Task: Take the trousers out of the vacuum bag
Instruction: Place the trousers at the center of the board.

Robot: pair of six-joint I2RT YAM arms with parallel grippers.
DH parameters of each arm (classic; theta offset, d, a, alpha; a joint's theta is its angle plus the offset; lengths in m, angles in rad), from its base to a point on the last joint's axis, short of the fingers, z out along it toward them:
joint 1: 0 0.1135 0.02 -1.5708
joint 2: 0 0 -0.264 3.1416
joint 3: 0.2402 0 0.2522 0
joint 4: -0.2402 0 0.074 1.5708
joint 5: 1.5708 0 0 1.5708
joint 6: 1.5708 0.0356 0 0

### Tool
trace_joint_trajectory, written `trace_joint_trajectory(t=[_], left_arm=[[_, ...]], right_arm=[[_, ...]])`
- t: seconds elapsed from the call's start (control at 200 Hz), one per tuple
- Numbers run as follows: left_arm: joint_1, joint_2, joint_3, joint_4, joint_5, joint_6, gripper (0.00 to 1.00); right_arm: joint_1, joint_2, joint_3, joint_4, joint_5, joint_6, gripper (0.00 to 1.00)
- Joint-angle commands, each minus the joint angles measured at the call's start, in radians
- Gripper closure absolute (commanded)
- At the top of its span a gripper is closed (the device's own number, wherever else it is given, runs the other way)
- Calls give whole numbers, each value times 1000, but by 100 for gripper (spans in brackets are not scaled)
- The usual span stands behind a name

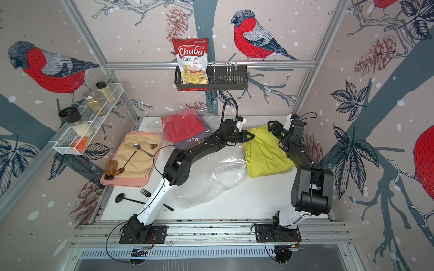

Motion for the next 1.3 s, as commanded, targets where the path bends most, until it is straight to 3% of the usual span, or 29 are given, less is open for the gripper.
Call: trace_joint_trajectory(t=[0.0,0.43,0.605,0.74,0.9,1.086,1.181,1.296], left_arm=[[5,24,18,0,-17,3,87],[12,50,8,6,8,-7,87],[19,-9,-10,10,13,-2,86],[30,-79,-45,48,25,-19,68],[43,-187,-110,33,19,6,62],[57,-394,-313,-72,-40,152,55],[58,-550,-505,-86,-102,234,41],[58,-713,-705,-163,-182,332,32]], right_arm=[[2,50,8,0,38,-21,14],[-17,213,26,-35,84,23,15],[-1,129,21,-17,105,0,15],[35,22,-6,3,140,-32,14],[105,-103,-58,13,203,-74,13],[183,-247,-167,18,194,-58,13],[234,-327,-210,-8,179,-58,13],[294,-413,-236,-77,169,-63,10]])
